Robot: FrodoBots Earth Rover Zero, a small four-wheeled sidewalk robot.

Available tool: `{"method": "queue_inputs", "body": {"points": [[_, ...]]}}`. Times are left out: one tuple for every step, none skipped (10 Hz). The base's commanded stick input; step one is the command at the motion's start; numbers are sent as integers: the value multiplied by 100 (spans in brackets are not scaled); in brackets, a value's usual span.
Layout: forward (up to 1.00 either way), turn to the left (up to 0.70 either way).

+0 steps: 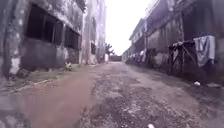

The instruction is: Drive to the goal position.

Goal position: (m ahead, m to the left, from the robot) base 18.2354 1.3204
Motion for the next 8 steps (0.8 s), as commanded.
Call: {"method": "queue_inputs", "body": {"points": [[70, 0], [70, 0], [70, 0], [70, 0], [70, 0], [70, 0], [70, 0], [70, 0]]}}
